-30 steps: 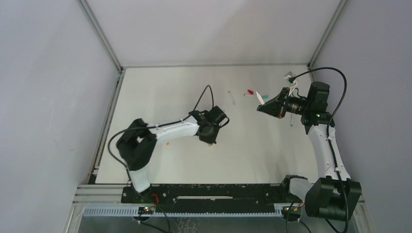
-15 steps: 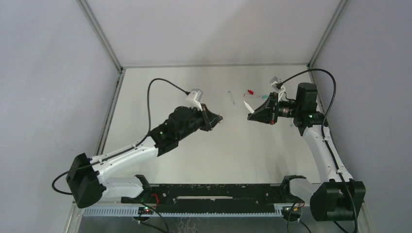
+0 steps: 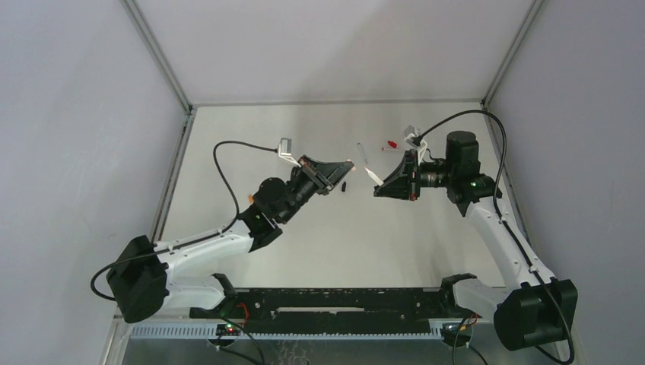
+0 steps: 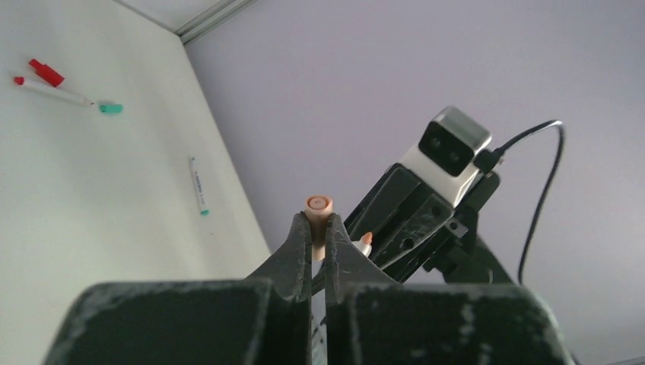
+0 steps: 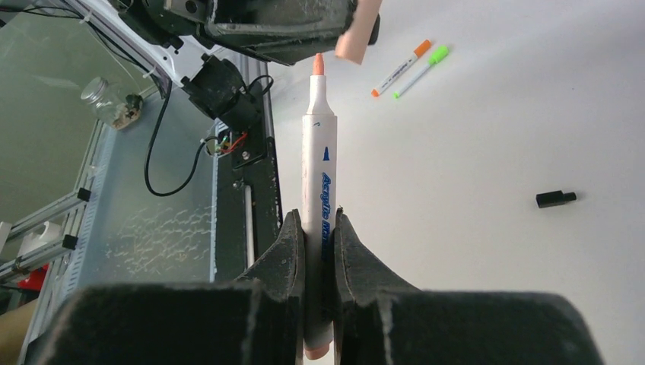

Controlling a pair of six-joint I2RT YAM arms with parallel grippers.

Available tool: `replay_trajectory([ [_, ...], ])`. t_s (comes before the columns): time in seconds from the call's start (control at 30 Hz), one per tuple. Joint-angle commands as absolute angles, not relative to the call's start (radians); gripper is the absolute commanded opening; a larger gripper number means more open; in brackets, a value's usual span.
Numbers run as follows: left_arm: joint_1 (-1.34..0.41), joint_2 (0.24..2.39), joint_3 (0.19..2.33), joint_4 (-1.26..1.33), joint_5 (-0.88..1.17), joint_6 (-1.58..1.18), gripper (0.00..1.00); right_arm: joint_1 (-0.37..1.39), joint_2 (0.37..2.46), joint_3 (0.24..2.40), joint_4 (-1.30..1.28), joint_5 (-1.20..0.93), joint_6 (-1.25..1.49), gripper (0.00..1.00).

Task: Insert the pens into the pen caps
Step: Insert the pen cap onto the pen.

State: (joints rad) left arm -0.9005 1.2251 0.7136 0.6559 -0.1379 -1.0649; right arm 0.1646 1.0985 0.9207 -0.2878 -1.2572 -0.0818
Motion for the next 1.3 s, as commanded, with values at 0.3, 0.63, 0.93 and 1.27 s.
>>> replay_trajectory([
  [0.3, -0.905, 1.269, 0.677, 0.867, -0.221, -1.248, 0.0, 0.215, 1.086, 0.914, -0.272, -1.163, -0.095, 0.0],
  [0.63, -0.917, 1.302, 0.699, 0.877, -0.21, -1.261, 0.0, 0.238, 1.092, 0.91, -0.25, -1.096, -0.068, 0.0],
  [0.93, -0.924, 1.311, 0.706, 0.876, -0.208, -1.26, 0.0, 0.239, 1.094, 0.91, -0.247, -1.069, -0.058, 0.0],
  [1.27, -0.927, 1.322, 0.707, 0.876, -0.208, -1.259, 0.0, 0.242, 1.098, 0.91, -0.247, -1.068, -0.058, 0.0],
])
